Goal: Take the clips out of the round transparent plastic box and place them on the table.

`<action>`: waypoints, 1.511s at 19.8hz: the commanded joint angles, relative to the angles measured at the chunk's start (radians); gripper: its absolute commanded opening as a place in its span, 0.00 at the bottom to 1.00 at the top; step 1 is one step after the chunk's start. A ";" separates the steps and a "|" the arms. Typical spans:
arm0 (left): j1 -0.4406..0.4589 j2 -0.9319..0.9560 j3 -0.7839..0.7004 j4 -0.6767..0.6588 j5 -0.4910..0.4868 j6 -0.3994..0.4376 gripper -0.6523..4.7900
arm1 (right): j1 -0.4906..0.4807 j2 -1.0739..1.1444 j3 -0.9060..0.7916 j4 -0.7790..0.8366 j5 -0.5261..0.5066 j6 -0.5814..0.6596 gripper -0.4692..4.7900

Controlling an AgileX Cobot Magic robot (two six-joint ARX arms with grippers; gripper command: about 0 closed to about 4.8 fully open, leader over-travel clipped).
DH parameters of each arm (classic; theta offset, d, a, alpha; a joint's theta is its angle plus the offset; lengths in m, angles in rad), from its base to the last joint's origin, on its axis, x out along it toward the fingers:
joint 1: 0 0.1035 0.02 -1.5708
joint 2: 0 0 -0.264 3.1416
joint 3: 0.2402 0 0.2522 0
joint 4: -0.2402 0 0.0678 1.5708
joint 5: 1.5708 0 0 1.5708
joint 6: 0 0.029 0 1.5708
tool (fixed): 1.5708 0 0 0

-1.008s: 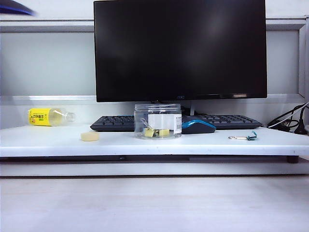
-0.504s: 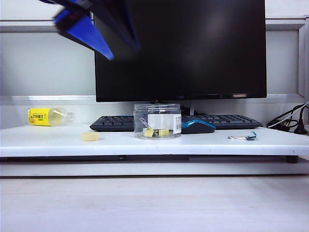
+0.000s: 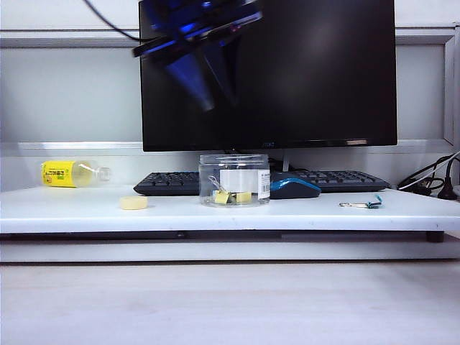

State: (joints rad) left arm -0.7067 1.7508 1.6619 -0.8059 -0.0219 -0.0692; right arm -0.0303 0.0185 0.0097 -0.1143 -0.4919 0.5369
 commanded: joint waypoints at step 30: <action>0.058 0.220 0.129 -0.023 0.059 0.328 0.63 | 0.000 0.003 0.002 0.005 0.003 -0.044 0.29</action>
State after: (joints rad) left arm -0.6495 1.9736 1.7874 -0.8333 0.0406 0.2325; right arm -0.0307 0.0196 0.0097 -0.1211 -0.4904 0.5030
